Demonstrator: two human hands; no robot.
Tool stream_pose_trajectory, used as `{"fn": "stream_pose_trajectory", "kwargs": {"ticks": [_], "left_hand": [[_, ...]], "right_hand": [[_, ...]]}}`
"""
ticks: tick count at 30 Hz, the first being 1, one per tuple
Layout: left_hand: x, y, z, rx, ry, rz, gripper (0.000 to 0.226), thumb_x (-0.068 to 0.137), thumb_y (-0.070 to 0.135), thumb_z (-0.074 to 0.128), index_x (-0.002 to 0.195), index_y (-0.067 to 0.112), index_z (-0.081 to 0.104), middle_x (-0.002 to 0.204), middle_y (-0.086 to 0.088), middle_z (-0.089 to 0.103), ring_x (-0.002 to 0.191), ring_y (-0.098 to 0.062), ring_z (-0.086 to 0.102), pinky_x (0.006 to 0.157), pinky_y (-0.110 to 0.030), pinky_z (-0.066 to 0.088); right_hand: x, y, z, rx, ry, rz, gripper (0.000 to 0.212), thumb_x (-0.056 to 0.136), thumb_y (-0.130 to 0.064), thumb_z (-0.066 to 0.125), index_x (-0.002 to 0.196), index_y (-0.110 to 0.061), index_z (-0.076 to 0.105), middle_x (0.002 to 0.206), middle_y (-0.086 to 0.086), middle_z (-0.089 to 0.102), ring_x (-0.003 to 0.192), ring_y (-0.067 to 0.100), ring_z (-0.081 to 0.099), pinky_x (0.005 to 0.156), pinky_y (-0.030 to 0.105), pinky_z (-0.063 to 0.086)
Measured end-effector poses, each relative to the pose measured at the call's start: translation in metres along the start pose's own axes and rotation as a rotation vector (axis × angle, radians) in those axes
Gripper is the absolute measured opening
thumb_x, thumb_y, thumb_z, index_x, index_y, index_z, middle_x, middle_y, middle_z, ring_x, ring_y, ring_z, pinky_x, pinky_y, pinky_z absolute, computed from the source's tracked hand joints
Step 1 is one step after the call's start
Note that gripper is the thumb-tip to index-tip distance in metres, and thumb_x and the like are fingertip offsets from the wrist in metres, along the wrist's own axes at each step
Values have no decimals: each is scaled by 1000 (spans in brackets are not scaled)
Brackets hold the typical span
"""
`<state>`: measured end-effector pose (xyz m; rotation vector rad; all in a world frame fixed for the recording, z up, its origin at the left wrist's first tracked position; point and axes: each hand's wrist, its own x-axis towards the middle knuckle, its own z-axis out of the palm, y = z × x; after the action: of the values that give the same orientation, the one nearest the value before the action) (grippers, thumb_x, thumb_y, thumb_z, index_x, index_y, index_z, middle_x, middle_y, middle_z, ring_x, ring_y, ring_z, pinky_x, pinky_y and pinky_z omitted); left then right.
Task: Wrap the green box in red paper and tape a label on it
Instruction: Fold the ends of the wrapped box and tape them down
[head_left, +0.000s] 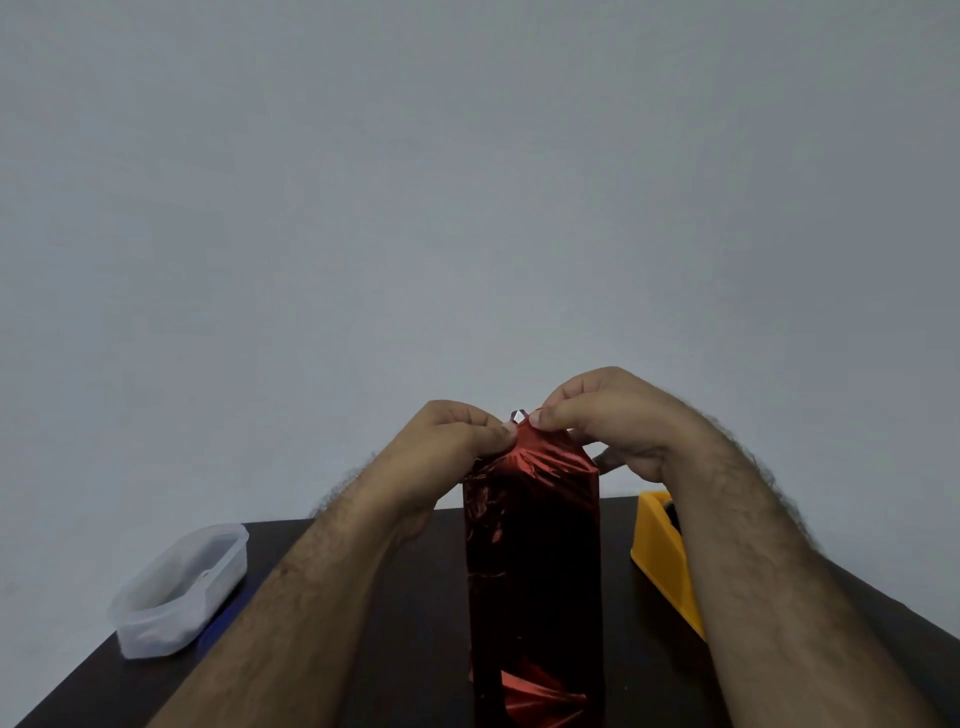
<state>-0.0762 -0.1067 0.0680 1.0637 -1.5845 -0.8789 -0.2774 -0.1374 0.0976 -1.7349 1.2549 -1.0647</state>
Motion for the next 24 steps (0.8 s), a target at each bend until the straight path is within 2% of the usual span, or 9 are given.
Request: {"fn": "stream_pose_trajectory", "kwargs": {"ticks": [2, 3, 5, 10, 14, 16, 18, 21, 24], "left_hand": [[0, -1, 2, -4, 10, -7, 24, 98, 10, 69, 81, -7, 72, 84, -13, 69, 73, -14, 61, 65, -16, 48], [1, -2, 3, -2, 9, -6, 25, 98, 10, 68, 84, -11, 70, 82, -14, 67, 76, -19, 60, 72, -23, 49], [2, -2, 4, 32, 14, -1, 28, 98, 13, 69, 81, -9, 70, 77, -14, 64, 74, -21, 57, 76, -33, 47], [1, -3, 7, 127, 96, 44, 27, 93, 11, 75, 68, 2, 74, 67, -13, 66, 63, -17, 59, 64, -30, 49], [0, -4, 9, 150, 171, 66, 5, 85, 10, 84, 81, 11, 81, 80, -19, 77, 64, -19, 67, 60, -30, 52], [1, -5, 9, 145, 184, 62, 6, 84, 12, 85, 86, 15, 81, 80, -17, 78, 63, -21, 68, 60, -29, 52], [1, -5, 9, 136, 191, 57, 9, 85, 10, 84, 89, 16, 79, 82, -13, 77, 64, -19, 68, 62, -30, 53], [2, -4, 11, 156, 237, 52, 12, 85, 5, 80, 90, 14, 75, 87, -10, 75, 64, -17, 67, 56, -26, 51], [3, -3, 12, 158, 252, 51, 9, 84, 2, 77, 80, 9, 78, 75, -11, 76, 61, -18, 66, 56, -29, 53]], "right_hand": [[-1, -1, 1, 20, -2, 29, 14, 87, -16, 83, 95, -7, 78, 85, 2, 75, 84, 21, 68, 63, 32, 54], [0, -1, 1, 22, 9, 36, 17, 86, -15, 84, 97, -5, 78, 86, 2, 75, 83, 20, 68, 61, 30, 54], [1, 0, 2, 35, 30, 51, 22, 84, -13, 85, 101, -1, 77, 91, 5, 76, 83, 20, 69, 60, 29, 53], [7, 5, 5, 32, 84, 61, 22, 82, -7, 85, 101, 0, 77, 109, 12, 79, 96, 25, 74, 66, 33, 55], [8, 6, 5, 22, 80, 53, 26, 81, -5, 84, 105, 2, 76, 106, 10, 80, 98, 24, 75, 67, 33, 56], [9, 6, 6, 25, 80, 59, 25, 81, -6, 84, 104, 1, 77, 106, 10, 80, 97, 24, 74, 67, 32, 55], [11, 7, 6, 28, 84, 65, 23, 80, -5, 85, 101, 0, 78, 105, 11, 80, 95, 24, 73, 68, 33, 54], [11, 7, 6, 26, 87, 62, 19, 77, -5, 86, 94, -1, 78, 104, 13, 79, 93, 26, 73, 70, 35, 57], [10, 7, 6, 38, 83, 58, 14, 77, -6, 86, 88, -4, 79, 106, 15, 79, 97, 28, 74, 69, 35, 58]]}}
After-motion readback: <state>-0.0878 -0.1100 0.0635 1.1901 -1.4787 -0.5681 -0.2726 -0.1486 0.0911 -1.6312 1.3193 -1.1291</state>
